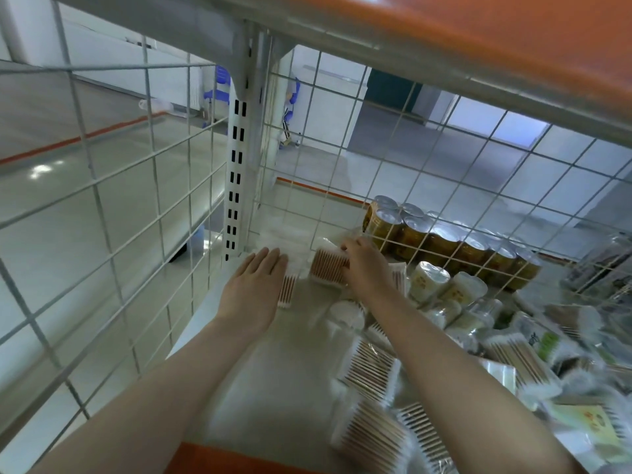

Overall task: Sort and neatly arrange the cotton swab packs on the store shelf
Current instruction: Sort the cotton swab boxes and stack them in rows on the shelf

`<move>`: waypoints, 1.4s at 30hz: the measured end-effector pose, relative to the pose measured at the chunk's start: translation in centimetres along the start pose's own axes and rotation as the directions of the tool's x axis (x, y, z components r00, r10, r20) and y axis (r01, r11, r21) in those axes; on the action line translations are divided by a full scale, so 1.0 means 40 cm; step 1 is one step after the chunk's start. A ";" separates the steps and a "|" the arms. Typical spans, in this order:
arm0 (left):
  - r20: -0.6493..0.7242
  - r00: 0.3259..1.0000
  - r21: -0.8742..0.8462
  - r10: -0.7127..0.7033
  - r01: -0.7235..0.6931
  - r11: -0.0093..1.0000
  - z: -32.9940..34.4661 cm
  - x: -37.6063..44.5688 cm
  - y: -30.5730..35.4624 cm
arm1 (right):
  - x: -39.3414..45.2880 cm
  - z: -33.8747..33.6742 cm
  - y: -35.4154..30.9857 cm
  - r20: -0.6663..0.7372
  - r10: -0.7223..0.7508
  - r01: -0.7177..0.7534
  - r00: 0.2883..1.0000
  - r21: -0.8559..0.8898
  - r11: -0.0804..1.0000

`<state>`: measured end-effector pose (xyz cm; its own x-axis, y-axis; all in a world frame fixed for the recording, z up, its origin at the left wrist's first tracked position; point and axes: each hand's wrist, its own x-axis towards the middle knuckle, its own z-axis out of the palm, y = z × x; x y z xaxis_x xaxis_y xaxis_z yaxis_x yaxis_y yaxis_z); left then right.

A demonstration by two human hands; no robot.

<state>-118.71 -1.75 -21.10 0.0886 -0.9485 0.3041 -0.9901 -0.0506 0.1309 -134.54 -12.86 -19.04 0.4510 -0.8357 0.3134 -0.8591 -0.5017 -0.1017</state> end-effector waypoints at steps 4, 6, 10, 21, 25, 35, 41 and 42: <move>-0.052 0.998 -0.006 0.019 -0.019 1.000 0.010 0.000 -0.002 | 0.006 0.006 0.003 -0.007 0.001 -0.001 1.000 -0.035 0.999; -0.061 0.998 -0.003 0.027 -0.027 1.000 0.017 0.001 -0.004 | 0.012 0.008 0.003 -0.005 0.000 0.000 1.000 -0.042 0.999; -0.091 0.996 0.004 0.023 -0.023 1.000 0.031 0.006 -0.004 | 0.022 0.013 0.004 0.012 0.003 -0.003 1.000 -0.050 0.999; -0.093 0.995 0.017 0.030 -0.028 0.999 0.033 0.009 -0.002 | 0.036 0.030 0.004 -0.007 0.021 -0.021 1.000 -0.070 0.997; -0.098 0.995 0.012 0.025 -0.024 1.000 0.022 0.009 0.003 | 0.032 0.031 0.006 -0.011 0.020 -0.021 1.000 -0.075 0.997; -0.061 0.997 0.005 0.036 -0.036 0.999 0.004 -0.003 0.013 | 0.021 0.027 0.012 -0.006 -0.002 0.002 1.000 -0.120 0.993; -0.053 0.997 -0.027 0.050 -0.052 0.998 0.006 -0.001 0.017 | 0.024 0.024 0.012 0.014 -0.004 0.005 1.000 -0.117 0.993; -0.063 0.997 -0.046 0.051 -0.054 0.998 0.007 -0.001 0.019 | 0.020 0.023 0.012 0.010 -0.005 0.006 1.000 -0.109 0.994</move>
<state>-119.48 -1.85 -21.26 0.0450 -0.9283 0.3691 -0.9874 0.0147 0.1575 -134.37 -13.98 -19.71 0.4575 -0.8354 0.3048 -0.8776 -0.4794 0.0034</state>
